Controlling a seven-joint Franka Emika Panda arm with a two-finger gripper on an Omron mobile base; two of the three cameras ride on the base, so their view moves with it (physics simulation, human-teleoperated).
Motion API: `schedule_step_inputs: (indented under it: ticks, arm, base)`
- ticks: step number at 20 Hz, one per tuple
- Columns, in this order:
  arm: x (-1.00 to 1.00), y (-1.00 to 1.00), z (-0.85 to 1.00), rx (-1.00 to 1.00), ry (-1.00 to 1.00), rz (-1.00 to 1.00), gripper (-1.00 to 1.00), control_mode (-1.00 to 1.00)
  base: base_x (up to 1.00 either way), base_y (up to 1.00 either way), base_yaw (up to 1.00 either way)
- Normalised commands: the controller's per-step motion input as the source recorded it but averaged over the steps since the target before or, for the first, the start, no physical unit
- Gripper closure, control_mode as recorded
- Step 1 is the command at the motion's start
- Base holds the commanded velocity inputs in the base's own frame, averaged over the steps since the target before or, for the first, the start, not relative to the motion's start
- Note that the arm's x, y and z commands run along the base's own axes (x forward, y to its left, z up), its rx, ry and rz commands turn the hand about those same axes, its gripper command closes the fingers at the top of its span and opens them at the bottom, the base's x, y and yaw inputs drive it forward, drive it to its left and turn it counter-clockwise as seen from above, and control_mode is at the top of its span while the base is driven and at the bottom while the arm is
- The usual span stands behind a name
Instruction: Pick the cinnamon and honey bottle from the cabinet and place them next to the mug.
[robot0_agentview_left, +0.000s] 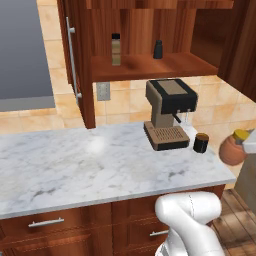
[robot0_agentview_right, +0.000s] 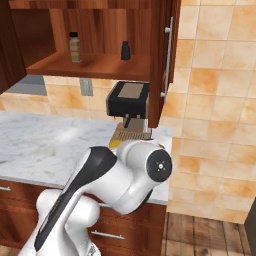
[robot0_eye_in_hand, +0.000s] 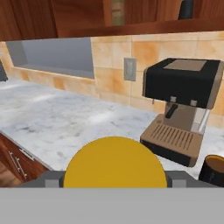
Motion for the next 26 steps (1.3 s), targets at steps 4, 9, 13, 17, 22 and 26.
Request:
schedule_step_inputs:
  ticks: [4, 9, 13, 17, 22, 26]
  arm:
    - [0.04, -0.17, -0.45, 0.00, 0.00, 0.00, 1.00, -1.00]
    - [0.20, -0.23, -0.35, 0.00, 0.04, 0.00, 1.00, -1.00]
    - [0.61, -0.24, -0.11, 0.00, 0.12, 0.00, 1.00, -1.00]
    - [0.44, -0.26, -0.16, 0.00, 0.08, 0.00, 1.00, -1.00]
    - [0.33, -0.36, -0.19, 0.00, 0.08, 0.03, 1.00, -1.00]
    - [0.24, -0.25, -0.22, 0.00, 0.08, 0.07, 1.00, -1.00]
  base:
    - [0.00, 0.00, 0.00]
    - [0.00, 0.00, 0.00]
    - [0.00, 0.00, 0.00]
    - [0.00, 0.00, 0.00]
    - [0.00, 0.00, 0.00]
    - [0.00, 0.00, 0.00]
